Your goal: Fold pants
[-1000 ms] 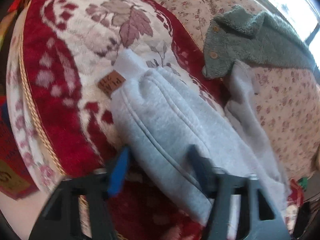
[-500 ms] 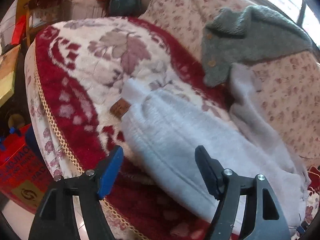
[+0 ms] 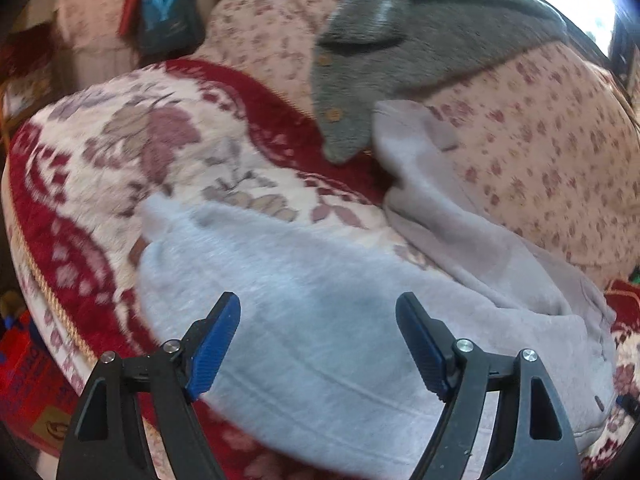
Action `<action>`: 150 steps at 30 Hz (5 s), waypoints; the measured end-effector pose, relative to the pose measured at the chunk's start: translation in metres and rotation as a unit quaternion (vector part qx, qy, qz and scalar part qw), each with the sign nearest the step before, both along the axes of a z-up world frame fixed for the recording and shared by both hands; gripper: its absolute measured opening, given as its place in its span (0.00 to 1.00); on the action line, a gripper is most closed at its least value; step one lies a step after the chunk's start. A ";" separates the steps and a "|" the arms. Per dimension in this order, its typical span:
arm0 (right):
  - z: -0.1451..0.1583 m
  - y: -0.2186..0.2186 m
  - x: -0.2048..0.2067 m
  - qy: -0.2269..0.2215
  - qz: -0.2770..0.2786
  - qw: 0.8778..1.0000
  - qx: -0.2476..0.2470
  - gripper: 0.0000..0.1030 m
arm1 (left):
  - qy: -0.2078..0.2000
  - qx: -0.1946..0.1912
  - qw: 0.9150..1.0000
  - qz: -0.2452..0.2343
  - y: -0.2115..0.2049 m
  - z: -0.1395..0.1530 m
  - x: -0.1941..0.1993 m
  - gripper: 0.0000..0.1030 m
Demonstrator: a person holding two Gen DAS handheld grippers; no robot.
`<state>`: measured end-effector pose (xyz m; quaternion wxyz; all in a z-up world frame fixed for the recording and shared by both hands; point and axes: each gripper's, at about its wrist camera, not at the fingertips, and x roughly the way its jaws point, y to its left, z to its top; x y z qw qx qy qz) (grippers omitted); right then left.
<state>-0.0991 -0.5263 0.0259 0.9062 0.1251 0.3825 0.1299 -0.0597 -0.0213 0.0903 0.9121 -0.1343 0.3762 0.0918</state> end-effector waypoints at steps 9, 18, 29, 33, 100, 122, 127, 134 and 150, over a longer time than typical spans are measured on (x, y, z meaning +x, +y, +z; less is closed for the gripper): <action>0.009 0.029 0.029 -0.018 0.042 0.998 -0.038 0.91 | -0.004 0.035 0.999 -0.036 -0.033 0.011 0.027 0.77; 0.015 0.050 0.061 -0.022 0.065 0.996 -0.052 0.93 | -0.002 0.050 0.997 -0.053 -0.053 0.012 0.050 0.77; 0.016 0.066 0.086 -0.022 0.089 0.994 -0.060 0.93 | -0.006 0.052 0.995 -0.084 -0.082 0.014 0.067 0.77; 0.020 0.063 0.098 -0.024 0.087 0.993 -0.073 0.93 | -0.003 0.035 0.996 -0.081 -0.081 0.016 0.076 0.78; 0.132 0.083 0.135 -0.157 0.151 0.888 -0.404 0.12 | -0.088 -0.059 0.985 -0.137 -0.013 0.099 0.204 0.17; -0.019 0.102 -0.057 -0.068 0.231 0.929 -0.282 0.11 | -0.067 -0.133 0.987 -0.056 0.055 -0.010 -0.034 0.17; -0.041 0.100 -0.058 -0.060 0.215 0.936 -0.270 0.12 | -0.056 -0.135 0.989 -0.021 0.066 -0.029 -0.046 0.17; -0.044 0.108 -0.063 -0.074 0.199 0.936 -0.281 0.13 | -0.054 -0.162 0.985 0.032 0.092 -0.047 -0.053 0.38; -0.043 0.102 -0.060 -0.077 0.182 0.949 -0.246 0.17 | -0.050 -0.140 0.987 0.062 0.104 -0.043 -0.041 0.23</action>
